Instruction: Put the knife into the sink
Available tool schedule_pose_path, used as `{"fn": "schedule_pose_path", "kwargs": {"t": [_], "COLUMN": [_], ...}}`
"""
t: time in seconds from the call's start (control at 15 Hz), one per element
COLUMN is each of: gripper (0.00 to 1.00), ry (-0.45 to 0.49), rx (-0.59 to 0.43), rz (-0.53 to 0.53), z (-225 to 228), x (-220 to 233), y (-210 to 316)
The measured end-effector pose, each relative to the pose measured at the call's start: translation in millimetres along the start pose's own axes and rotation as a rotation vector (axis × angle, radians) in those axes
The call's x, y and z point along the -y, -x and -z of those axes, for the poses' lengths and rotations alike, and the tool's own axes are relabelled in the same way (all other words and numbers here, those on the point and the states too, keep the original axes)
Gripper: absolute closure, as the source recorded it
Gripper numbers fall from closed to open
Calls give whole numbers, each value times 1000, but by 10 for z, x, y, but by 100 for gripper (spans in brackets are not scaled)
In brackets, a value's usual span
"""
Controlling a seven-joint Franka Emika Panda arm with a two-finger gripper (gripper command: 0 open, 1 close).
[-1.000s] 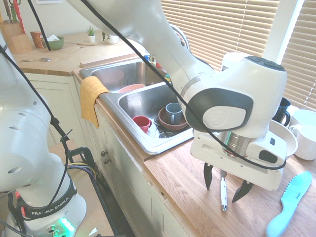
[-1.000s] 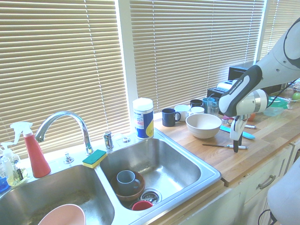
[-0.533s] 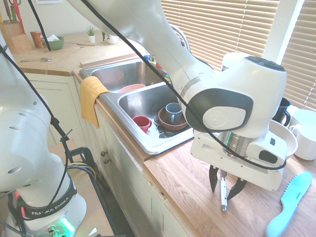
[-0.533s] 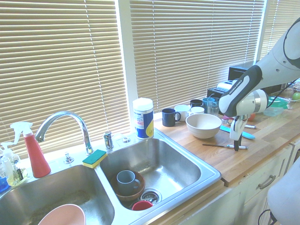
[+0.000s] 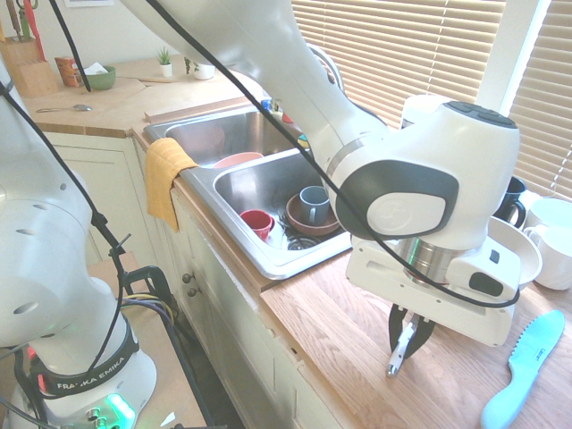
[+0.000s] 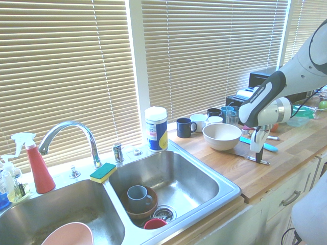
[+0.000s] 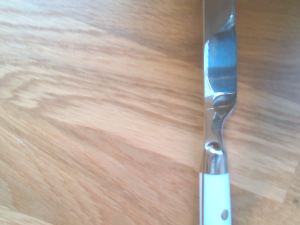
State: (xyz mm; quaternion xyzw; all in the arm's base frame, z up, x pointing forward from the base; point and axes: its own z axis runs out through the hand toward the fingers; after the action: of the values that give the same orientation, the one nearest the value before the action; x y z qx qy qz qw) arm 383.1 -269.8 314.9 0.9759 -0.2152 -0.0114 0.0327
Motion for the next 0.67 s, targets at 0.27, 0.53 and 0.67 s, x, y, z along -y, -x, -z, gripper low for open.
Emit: {"fn": "schedule_pose_path", "kwargs": {"t": [0.27, 0.53, 0.67], "gripper": [100, 100, 100], "ry": [-24, -68, -88], "rx": [0, 3, -10], "rz": [-19, -15, -17], "z": [14, 275, 539], "x": [40, 258, 411], "y": [15, 123, 231]}}
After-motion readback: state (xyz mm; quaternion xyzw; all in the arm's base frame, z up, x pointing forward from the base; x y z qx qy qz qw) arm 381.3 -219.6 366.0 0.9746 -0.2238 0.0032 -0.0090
